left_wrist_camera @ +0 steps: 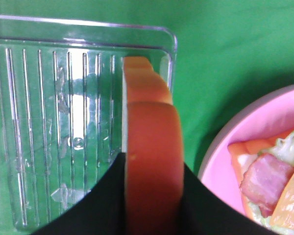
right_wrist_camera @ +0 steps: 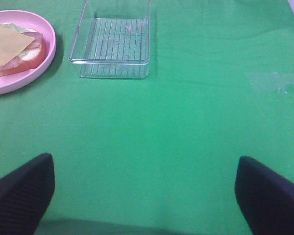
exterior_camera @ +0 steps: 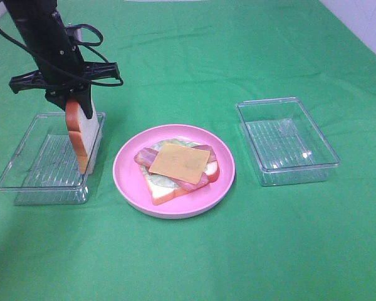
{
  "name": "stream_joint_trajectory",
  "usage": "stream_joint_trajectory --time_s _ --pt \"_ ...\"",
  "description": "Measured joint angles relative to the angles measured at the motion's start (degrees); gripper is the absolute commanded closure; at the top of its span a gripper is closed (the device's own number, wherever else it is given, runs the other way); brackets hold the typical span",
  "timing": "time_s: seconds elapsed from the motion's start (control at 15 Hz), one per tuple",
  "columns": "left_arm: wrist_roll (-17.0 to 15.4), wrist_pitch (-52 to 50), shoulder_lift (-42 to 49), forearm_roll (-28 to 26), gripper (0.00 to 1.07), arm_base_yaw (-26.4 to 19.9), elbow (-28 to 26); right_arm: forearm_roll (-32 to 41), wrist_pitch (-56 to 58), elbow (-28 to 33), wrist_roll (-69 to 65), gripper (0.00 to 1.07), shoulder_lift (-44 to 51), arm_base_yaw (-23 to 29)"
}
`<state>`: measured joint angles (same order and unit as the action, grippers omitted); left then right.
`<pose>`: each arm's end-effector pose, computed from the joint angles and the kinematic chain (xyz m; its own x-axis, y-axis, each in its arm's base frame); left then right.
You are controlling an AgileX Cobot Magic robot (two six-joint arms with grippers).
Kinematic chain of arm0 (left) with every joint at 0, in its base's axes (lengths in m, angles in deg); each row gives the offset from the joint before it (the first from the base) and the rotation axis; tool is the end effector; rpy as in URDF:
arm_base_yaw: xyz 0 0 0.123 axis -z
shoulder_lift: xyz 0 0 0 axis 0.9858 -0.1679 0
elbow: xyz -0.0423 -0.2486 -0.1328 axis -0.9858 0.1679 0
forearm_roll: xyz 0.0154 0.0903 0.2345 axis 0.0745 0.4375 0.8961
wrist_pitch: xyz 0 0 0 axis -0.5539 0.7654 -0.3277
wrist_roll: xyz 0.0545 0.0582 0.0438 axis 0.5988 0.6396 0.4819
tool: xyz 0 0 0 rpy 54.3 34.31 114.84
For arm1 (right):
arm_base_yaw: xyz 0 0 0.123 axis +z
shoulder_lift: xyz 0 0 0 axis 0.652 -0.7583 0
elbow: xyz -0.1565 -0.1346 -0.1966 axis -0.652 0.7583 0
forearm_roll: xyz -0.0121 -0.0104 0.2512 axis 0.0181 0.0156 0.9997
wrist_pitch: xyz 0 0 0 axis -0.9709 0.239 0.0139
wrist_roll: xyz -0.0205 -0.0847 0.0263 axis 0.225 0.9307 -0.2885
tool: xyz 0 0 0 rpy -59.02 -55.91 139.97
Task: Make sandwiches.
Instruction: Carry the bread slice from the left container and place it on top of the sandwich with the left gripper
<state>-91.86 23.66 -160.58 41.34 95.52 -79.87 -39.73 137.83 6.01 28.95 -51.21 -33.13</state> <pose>0.4351 -0.1274 0.1900 -0.9866 -0.1291 -0.1000 -0.1137 0.9826 -0.1468 -0.0022 -0.0064 0.2620 -0.5256 -0.0678 -0.8480 -0.0747 0.9966 -0.0334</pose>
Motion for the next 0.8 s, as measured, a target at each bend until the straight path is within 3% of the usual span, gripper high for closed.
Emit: stream_joint_trajectory --time_s 0.27,0.6,0.73,0.8 --pt "0.0 3.7 1.8 0.6 0.98 0.0 0.0 0.0 0.0 0.0 0.0 0.12 0.0 0.0" --pt "0.0 3.9 10.7 1.8 0.98 0.0 0.0 0.0 0.0 0.0 0.0 0.12 0.0 0.0" --pt "1.7 2.8 14.6 0.5 0.98 0.0 0.0 0.0 0.0 0.0 0.0 0.12 0.0 0.0" --pt "3.9 1.9 15.9 -2.7 0.98 0.0 0.0 0.0 0.0 0.0 0.0 0.12 0.0 0.0"
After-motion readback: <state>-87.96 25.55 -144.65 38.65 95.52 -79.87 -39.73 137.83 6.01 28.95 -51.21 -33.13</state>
